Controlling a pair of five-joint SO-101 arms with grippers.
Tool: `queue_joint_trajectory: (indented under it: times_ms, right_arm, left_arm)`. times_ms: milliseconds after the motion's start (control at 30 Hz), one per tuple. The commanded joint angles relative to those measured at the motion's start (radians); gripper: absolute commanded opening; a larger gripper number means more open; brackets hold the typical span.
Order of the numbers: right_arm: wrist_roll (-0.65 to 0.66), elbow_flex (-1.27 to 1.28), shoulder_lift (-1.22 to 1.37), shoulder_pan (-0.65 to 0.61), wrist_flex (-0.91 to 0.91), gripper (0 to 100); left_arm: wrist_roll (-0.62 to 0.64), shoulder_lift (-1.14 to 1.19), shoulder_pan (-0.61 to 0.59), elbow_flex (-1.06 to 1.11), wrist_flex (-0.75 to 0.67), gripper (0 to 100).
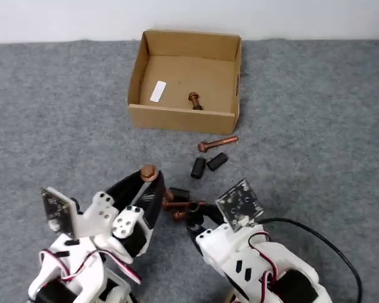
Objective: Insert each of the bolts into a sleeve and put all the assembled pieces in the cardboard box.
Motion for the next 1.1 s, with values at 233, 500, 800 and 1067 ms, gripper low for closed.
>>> queue_joint_trajectory:
  times_ms: [233,500,800,1067]
  right_arm:
    - [0.063,0.009,-0.005,-0.044,-0.033,0.9]
    - [0.064,0.009,-0.01,-0.042,-0.033,0.9]
    - [0.064,0.009,-0.01,-0.042,-0.033,0.9]
    - [0.064,0.006,-0.01,-0.042,-0.033,0.9]
  left_arm:
    - [0.014,-0.011,0.077,0.044,-0.081,0]
    - [0.014,-0.011,0.08,0.044,-0.034,0]
    - [0.011,-0.011,0.152,0.081,0.017,0]
    - [0.011,-0.011,0.153,0.171,0.018,0]
